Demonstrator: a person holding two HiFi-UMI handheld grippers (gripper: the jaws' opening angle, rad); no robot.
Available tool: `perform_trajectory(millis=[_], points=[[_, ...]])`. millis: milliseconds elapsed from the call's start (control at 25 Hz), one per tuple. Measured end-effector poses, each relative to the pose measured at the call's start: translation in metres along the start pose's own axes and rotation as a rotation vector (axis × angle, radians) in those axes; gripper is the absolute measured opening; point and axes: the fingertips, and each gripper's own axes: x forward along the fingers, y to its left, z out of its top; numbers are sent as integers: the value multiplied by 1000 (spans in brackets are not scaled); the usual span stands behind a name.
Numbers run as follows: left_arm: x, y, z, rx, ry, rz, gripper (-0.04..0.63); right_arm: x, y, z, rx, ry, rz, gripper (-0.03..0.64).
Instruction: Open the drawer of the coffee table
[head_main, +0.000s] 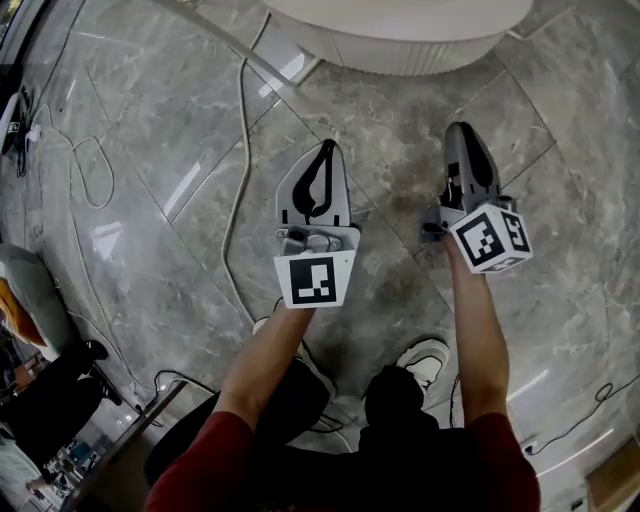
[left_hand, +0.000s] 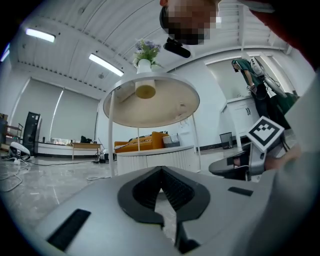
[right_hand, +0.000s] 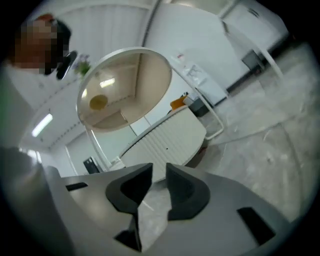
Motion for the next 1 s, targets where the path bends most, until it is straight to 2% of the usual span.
perform_trajectory(millis=[40, 120, 160, 360, 560, 720, 920, 1000], points=[[1, -1, -1, -1, 4, -4, 12, 13, 3, 2, 100, -3, 76, 118], [0, -3, 0, -13, 6, -4, 12, 40, 8, 7, 257, -20, 229, 190], [-1, -3, 3, -19, 0, 1, 12, 49, 1, 5, 325, -25, 256, 230], [-7, -9, 9, -26, -6, 7, 12, 78, -51, -8, 586, -77, 217, 279], [-11, -13, 8, -8, 8, 7, 12, 99, -60, -6, 737, -125, 274, 279], [-16, -11, 4, 14, 28, 15, 12, 100, -59, -1, 774, -171, 325, 279], [-19, -9, 0, 6, 37, 33, 12, 101, -63, -4, 851, -207, 302, 279], [-21, -9, 3, 4, 31, 38, 12, 100, -63, -4, 839, -204, 291, 265]])
